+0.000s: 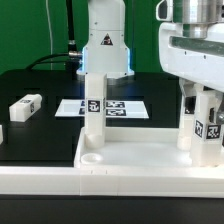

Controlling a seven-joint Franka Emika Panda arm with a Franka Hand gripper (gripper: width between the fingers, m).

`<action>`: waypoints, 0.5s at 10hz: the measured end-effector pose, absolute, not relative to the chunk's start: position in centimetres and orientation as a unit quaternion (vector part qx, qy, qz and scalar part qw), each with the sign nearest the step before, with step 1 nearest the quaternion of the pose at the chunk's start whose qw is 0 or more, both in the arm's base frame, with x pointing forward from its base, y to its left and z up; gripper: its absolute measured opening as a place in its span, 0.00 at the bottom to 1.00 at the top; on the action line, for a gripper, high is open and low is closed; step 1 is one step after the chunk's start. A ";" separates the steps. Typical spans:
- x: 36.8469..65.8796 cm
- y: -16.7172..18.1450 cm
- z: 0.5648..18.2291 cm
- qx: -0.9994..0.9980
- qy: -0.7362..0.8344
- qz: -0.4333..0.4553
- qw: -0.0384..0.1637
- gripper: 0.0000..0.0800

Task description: Assemble desk

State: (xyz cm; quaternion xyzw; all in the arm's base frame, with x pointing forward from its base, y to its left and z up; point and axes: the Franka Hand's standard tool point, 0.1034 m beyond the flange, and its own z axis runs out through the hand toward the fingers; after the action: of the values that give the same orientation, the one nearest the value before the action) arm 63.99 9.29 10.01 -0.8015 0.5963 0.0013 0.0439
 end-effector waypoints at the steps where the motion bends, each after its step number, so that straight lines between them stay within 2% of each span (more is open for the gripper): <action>1: 63.9 9.3 9.9 -0.823 0.566 0.000 0.043 0.77; 2: 63.9 9.3 9.8 -0.855 0.517 -0.001 0.037 0.80; 5: 64.1 9.4 9.9 -0.929 0.367 -0.014 0.038 0.81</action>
Offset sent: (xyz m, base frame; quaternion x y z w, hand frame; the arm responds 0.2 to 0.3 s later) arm 0.0001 0.0068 0.0012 0.0305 -0.0084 -0.3076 0.9510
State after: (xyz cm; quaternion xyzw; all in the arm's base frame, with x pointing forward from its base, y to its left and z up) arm 64.10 9.36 9.93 -0.9294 0.3667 -0.0145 0.0377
